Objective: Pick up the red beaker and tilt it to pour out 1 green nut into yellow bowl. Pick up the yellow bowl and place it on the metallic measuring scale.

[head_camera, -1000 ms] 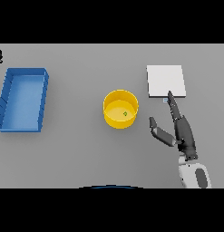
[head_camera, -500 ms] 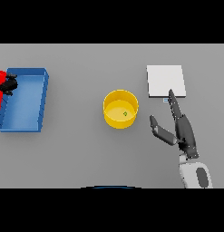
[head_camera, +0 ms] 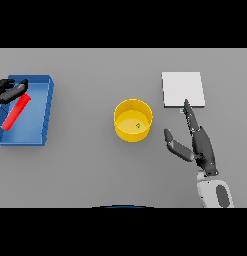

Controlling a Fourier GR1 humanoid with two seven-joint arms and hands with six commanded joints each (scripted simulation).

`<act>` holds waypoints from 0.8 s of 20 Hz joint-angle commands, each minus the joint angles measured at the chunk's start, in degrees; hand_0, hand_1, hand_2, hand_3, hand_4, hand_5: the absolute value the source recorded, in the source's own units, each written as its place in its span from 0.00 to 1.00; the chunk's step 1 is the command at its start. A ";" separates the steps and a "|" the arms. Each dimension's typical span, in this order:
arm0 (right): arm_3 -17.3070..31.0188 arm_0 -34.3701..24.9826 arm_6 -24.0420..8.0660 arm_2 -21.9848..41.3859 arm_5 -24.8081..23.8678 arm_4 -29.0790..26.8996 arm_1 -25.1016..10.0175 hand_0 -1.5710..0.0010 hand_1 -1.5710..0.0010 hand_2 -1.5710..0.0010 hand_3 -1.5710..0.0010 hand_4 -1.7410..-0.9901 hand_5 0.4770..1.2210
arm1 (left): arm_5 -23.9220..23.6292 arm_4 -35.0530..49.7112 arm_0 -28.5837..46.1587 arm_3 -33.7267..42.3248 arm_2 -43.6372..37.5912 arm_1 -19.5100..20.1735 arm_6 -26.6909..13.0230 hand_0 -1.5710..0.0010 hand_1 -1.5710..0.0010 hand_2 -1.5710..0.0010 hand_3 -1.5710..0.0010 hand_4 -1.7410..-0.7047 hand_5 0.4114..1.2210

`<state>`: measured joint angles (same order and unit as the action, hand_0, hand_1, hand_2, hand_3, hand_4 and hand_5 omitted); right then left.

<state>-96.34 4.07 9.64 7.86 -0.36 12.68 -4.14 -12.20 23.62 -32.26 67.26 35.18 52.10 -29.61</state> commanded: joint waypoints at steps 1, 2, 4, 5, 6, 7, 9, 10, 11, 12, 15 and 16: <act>0.01 0.08 -0.28 0.08 -0.10 0.29 -0.06 1.00 1.00 1.00 1.00 0.78 0.29 | -0.14 -0.57 -0.42 -0.51 0.33 -0.39 -0.03 0.83 0.85 0.86 0.88 0.96 0.29; -0.01 0.12 -0.67 0.06 -0.35 0.62 -0.10 1.00 1.00 1.00 1.00 0.77 0.28 | -0.44 -1.64 -1.29 -1.58 0.83 -1.10 0.08 0.87 0.88 0.89 0.91 0.98 0.29; -0.05 0.23 -0.79 -0.03 -0.54 0.84 -0.26 1.00 1.00 1.00 1.00 0.76 0.28 | -2.16 -2.39 -1.25 -2.05 0.73 -1.60 0.81 0.91 0.92 0.93 0.94 0.99 0.29; 0.20 0.12 -0.82 0.13 -0.76 1.10 0.01 1.00 1.00 1.00 1.00 0.75 0.28 | -2.77 -2.86 -1.63 -2.57 0.67 -1.57 0.66 0.93 0.94 0.94 0.95 1.00 0.29; -0.05 0.08 -1.51 0.15 -0.89 1.48 -0.21 1.00 1.00 1.00 1.00 0.75 0.27 | -3.44 -3.05 -1.61 -2.38 0.67 -1.93 1.19 0.95 0.95 0.95 0.96 1.00 0.30; -0.46 -0.53 -3.61 0.58 -1.40 2.79 -0.32 1.00 1.00 1.00 1.00 0.75 0.26 | -3.99 -3.02 -1.89 -2.54 0.18 -1.93 1.96 0.96 0.96 0.96 0.97 1.00 0.30; -0.99 -0.51 -3.33 2.05 -0.81 5.26 -1.54 1.00 1.00 1.00 1.00 0.79 0.29 | -5.15 -2.76 -0.90 -2.31 -0.69 -1.97 5.03 0.97 0.98 0.98 0.98 0.99 0.32; -0.79 -1.35 -2.94 2.50 0.30 5.89 -2.72 1.00 1.00 1.00 1.00 0.81 0.30 | -5.59 -2.85 -1.00 -1.75 -0.51 -2.24 4.78 0.98 0.98 0.98 0.98 0.99 0.33; -0.65 -1.89 -1.96 2.98 2.03 6.24 -4.41 1.00 1.00 1.00 1.00 0.80 0.32 | -5.69 -2.66 -0.62 -1.77 -0.71 -2.03 4.95 0.98 0.98 0.98 0.99 0.99 0.34; -0.21 -3.42 -1.75 3.98 3.97 7.31 -6.16 1.00 1.00 1.00 1.00 0.78 0.34 | -5.45 -2.72 -0.84 -1.75 -0.71 -1.78 4.74 0.99 0.99 0.99 0.99 1.00 0.34; 0.84 -9.09 -5.06 8.20 7.71 15.37 -11.82 1.00 1.00 1.00 1.00 0.71 0.31 | -5.37 -1.98 -0.97 -1.57 -1.21 -2.40 6.16 0.99 0.99 0.99 0.99 0.99 0.32; 1.45 -11.16 -5.18 10.21 9.15 18.49 -13.69 1.00 1.00 1.00 1.00 0.70 0.30 | -5.19 -1.54 -0.72 -1.39 -1.42 -2.42 6.51 0.99 0.99 1.00 1.00 0.98 0.32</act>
<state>-94.89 -7.12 4.51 18.06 8.80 31.17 -17.83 -17.40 22.08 -32.99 65.88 33.76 49.66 -23.13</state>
